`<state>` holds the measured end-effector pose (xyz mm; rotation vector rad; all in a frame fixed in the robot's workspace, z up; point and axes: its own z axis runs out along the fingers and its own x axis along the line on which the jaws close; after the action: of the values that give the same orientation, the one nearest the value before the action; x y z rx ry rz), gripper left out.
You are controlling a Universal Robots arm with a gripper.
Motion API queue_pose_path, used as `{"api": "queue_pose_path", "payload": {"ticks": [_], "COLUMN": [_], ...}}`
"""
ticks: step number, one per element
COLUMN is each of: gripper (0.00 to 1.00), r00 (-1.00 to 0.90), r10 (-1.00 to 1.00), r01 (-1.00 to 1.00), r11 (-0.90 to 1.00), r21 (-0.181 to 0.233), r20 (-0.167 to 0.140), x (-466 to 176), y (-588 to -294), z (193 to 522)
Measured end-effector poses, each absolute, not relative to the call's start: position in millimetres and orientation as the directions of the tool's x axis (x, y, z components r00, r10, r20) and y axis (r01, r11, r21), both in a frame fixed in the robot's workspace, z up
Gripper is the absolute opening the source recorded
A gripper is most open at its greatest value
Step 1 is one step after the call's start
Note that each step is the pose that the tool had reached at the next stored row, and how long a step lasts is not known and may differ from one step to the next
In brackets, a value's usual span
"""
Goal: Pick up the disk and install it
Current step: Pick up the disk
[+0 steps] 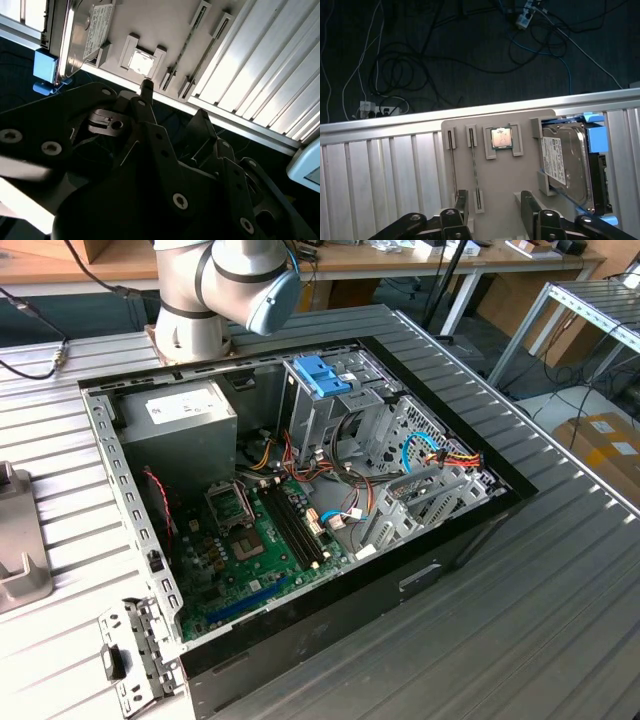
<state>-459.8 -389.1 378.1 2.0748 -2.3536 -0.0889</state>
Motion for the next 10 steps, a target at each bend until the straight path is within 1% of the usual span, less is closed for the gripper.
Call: {"api": "queue_pose_path", "payload": {"ticks": [1,10], "gripper": [0.54,0.54], "r00": [-0.127,-0.13], "r10": [-0.991,-0.991], "r01": [-0.991,-0.991], "r11": [0.125,0.128], "r21": [0.044,0.045], "r20": [-0.036,-0.039], "x": [-459.8,-459.8], "y": [-389.1,-388.3], "z": [378.1,376.3]}}
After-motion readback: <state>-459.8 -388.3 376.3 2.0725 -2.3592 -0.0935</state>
